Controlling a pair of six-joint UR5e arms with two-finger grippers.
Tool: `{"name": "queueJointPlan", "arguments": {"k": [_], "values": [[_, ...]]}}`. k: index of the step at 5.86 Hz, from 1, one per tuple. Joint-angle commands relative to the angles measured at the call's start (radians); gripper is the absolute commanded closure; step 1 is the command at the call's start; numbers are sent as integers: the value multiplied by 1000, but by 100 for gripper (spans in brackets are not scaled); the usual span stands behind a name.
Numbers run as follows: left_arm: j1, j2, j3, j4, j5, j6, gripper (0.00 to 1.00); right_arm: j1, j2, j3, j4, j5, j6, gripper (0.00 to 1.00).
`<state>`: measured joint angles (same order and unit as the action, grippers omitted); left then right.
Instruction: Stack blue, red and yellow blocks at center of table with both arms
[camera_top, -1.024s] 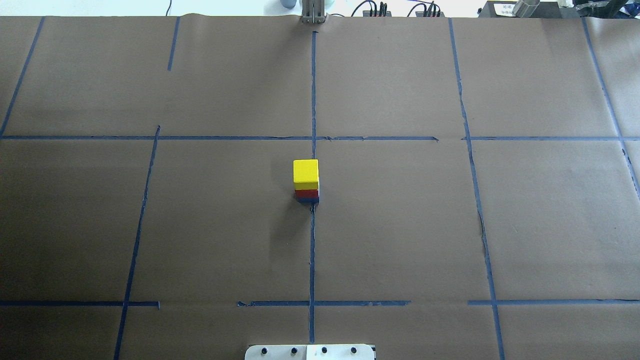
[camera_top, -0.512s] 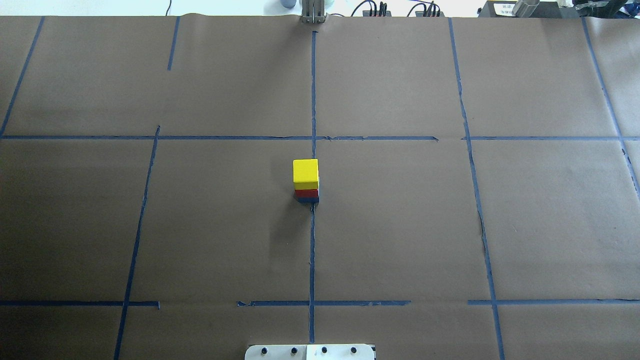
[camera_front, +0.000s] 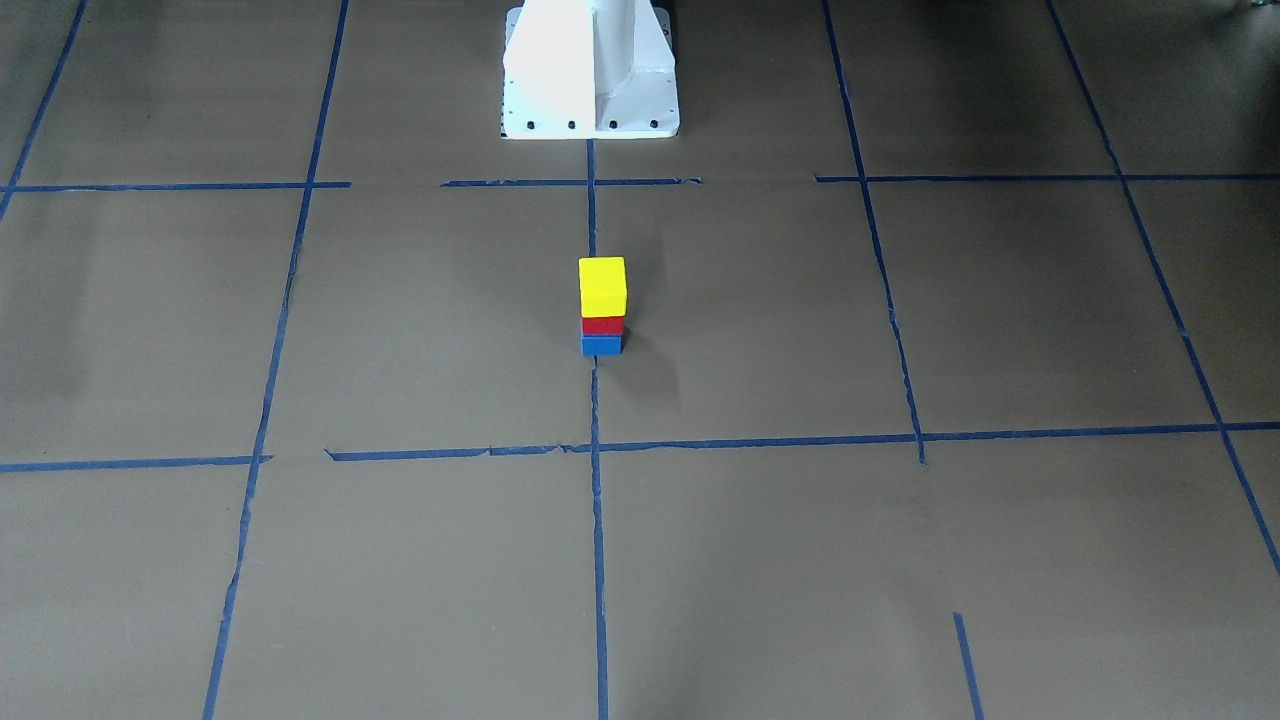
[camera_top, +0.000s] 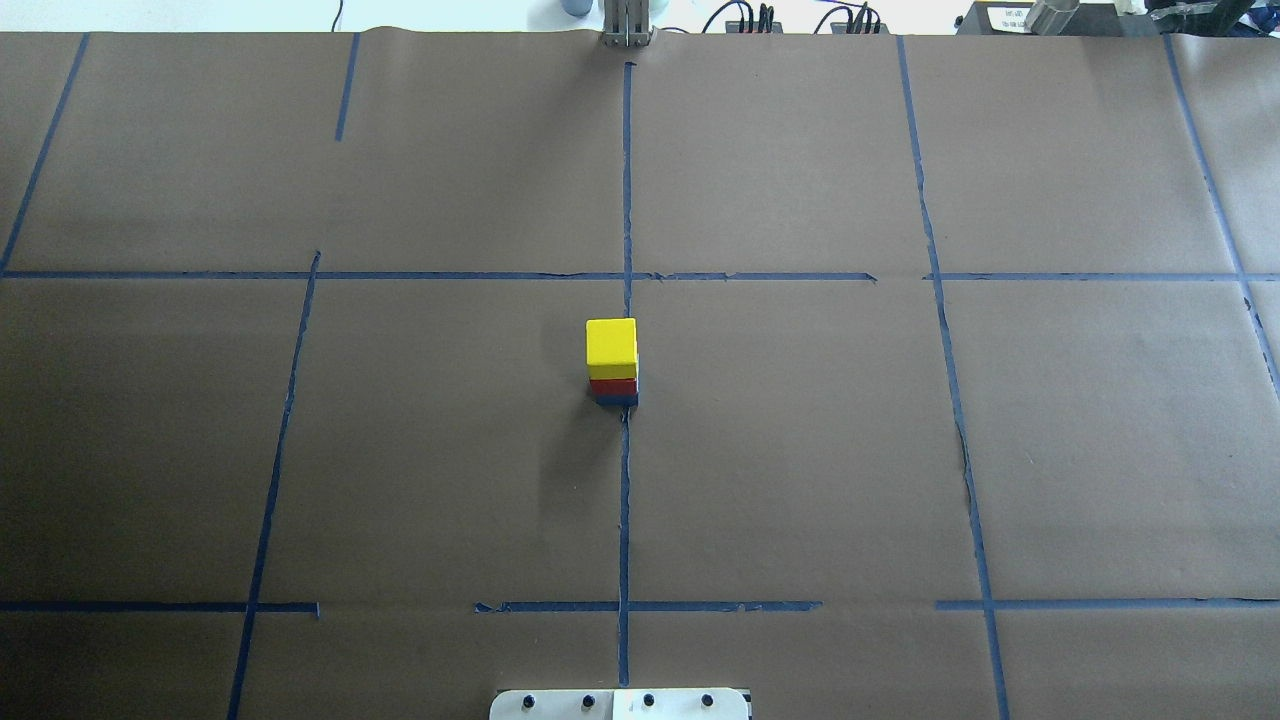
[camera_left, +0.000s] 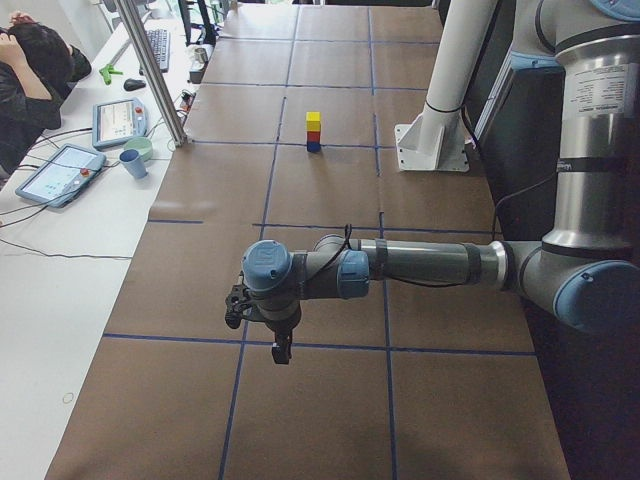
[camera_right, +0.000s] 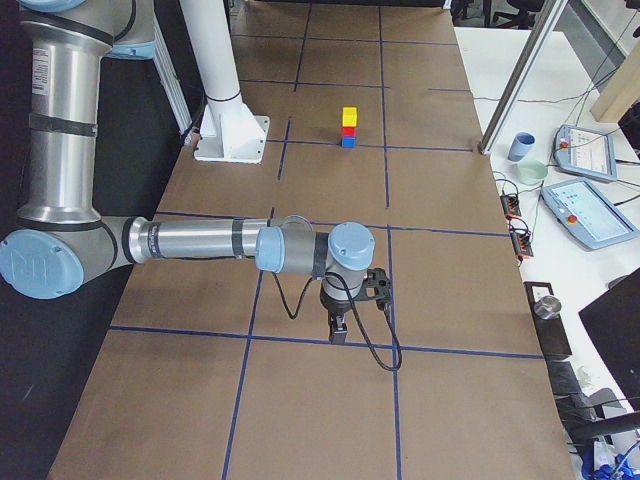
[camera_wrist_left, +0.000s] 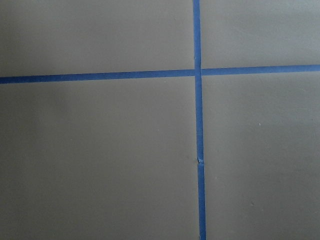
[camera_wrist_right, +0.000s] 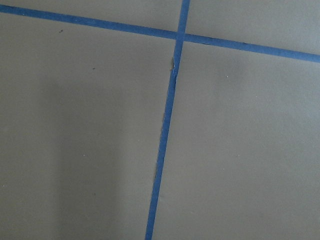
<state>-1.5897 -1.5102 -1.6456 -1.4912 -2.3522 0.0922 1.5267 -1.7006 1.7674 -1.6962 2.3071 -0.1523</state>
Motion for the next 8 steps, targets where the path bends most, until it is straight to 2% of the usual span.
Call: {"name": "queueJointPlan", "arguments": {"k": [1,8], "values": [[0,42,-9,0,-7,1,0,0,2,1,3,0,2,0],[2,53,-16,-1,-7,0,0,0,2,-2,3,0,2,0]]}}
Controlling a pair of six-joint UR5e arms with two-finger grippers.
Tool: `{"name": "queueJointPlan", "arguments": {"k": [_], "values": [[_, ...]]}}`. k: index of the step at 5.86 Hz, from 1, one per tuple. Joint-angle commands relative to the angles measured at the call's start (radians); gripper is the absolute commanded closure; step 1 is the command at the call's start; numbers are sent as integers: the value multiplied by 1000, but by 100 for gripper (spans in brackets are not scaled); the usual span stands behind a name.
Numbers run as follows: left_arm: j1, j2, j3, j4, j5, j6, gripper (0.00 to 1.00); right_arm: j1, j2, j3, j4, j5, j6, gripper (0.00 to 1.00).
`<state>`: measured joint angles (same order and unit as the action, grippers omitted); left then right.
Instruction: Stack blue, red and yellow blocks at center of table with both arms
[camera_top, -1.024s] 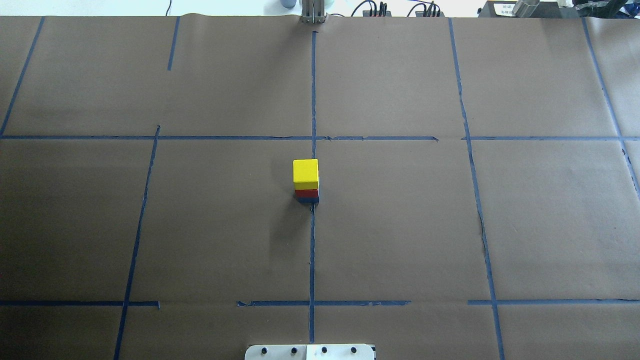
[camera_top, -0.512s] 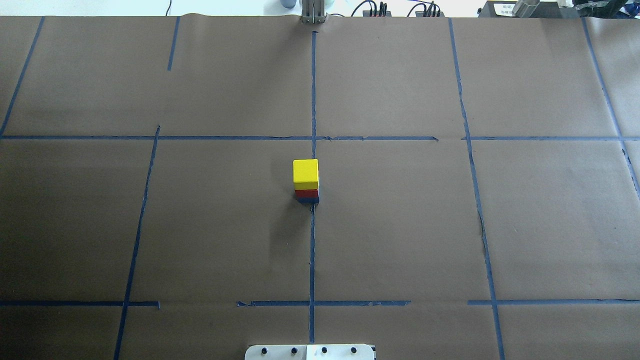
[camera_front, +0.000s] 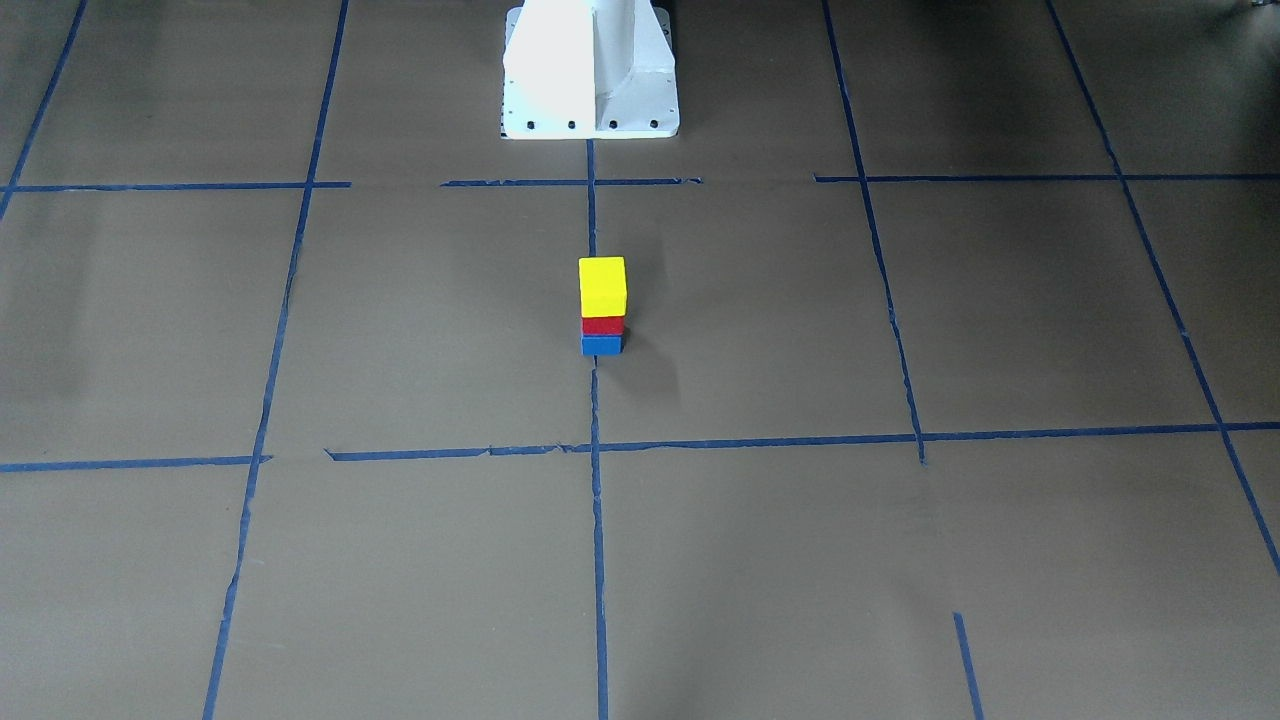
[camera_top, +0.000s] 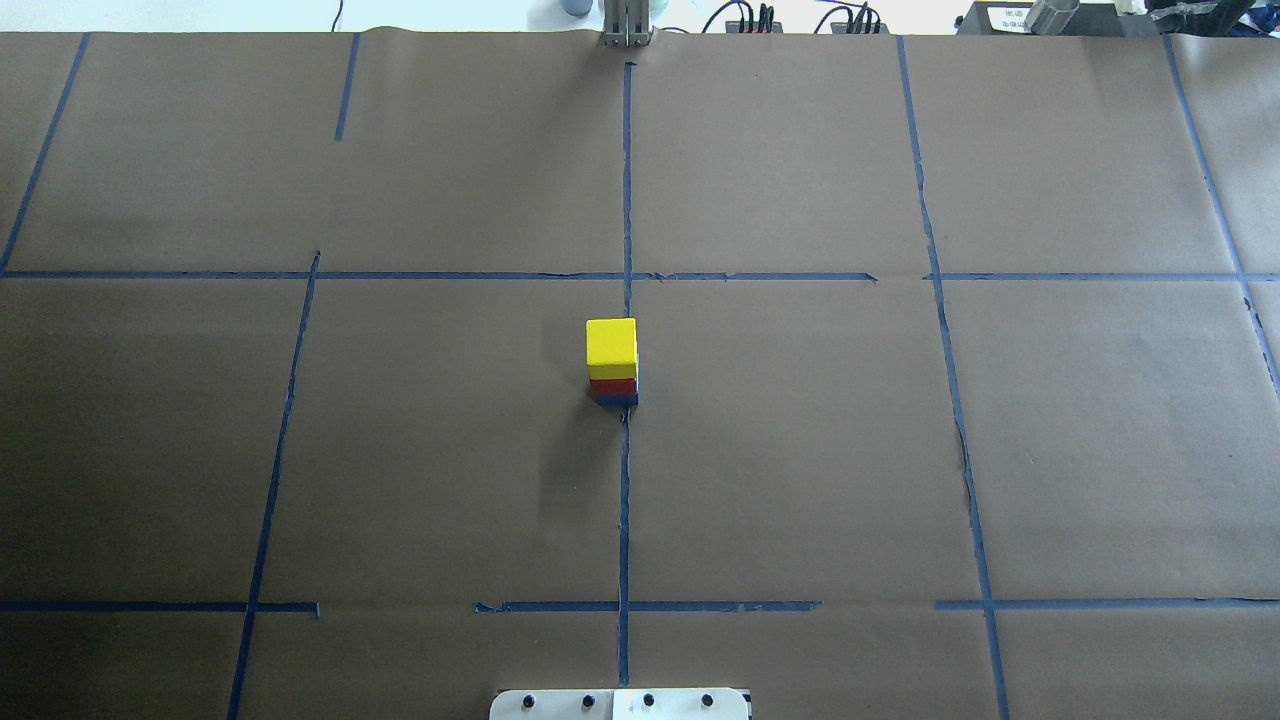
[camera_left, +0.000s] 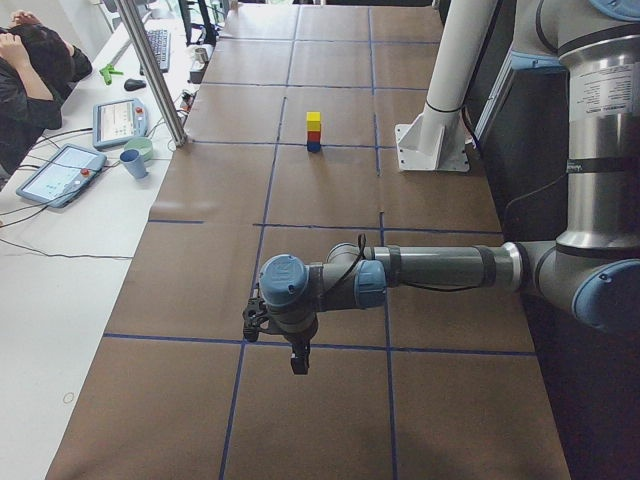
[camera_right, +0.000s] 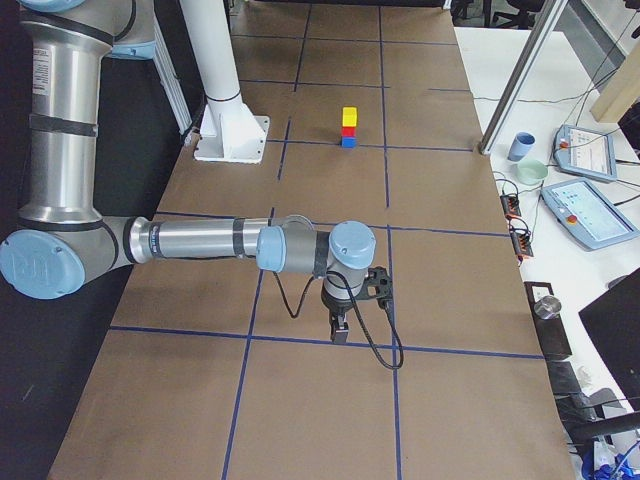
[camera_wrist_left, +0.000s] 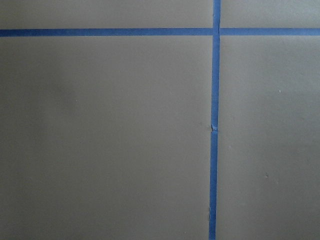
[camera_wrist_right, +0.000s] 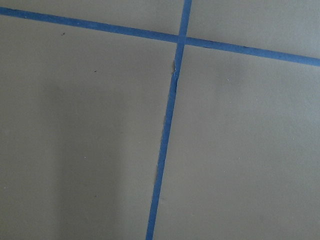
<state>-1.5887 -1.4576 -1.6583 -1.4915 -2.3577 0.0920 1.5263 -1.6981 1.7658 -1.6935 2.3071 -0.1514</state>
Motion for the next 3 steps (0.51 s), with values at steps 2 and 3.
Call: {"name": "queueJointPlan", "arguments": {"k": [2,3], "values": [[1,2,-3,-1,-2,2,0,0,0,0,-2,2,1,0],[6,2,-1,0,-2,2,0,0,-2,0,-2,2,1,0]]}}
